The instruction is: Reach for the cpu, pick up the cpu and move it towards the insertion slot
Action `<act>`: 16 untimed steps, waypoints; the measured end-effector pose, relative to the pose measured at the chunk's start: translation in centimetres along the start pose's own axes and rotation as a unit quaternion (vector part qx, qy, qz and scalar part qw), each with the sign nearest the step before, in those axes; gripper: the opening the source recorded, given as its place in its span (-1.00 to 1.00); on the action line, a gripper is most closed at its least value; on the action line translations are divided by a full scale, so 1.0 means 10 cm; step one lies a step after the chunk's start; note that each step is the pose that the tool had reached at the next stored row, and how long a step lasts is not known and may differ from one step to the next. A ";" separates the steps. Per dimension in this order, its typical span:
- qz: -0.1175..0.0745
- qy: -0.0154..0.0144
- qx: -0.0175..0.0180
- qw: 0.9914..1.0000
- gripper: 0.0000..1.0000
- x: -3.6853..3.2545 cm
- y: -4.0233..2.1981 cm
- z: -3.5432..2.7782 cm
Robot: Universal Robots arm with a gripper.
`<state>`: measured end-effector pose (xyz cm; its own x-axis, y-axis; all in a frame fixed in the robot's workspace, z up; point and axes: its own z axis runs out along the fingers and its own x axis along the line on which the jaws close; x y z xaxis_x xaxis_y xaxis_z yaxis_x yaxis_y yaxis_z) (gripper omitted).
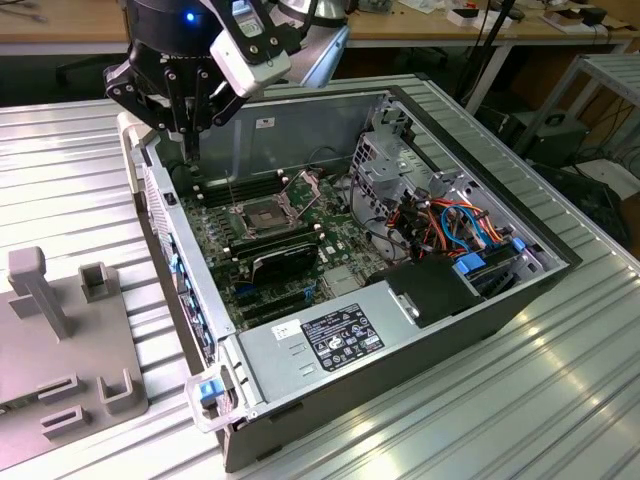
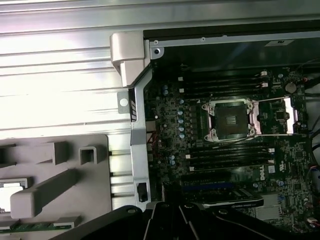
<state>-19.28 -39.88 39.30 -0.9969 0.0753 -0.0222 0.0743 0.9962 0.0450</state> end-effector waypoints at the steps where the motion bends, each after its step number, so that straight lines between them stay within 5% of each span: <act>1: 0.000 0.000 0.000 1.000 -0.79 0.010 -0.001 0.000; 16: 0.000 0.000 0.000 1.000 -0.79 0.115 -0.009 -0.002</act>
<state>-20.44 -39.88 39.29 -0.9969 0.0753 -0.0216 0.0743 0.9962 0.0450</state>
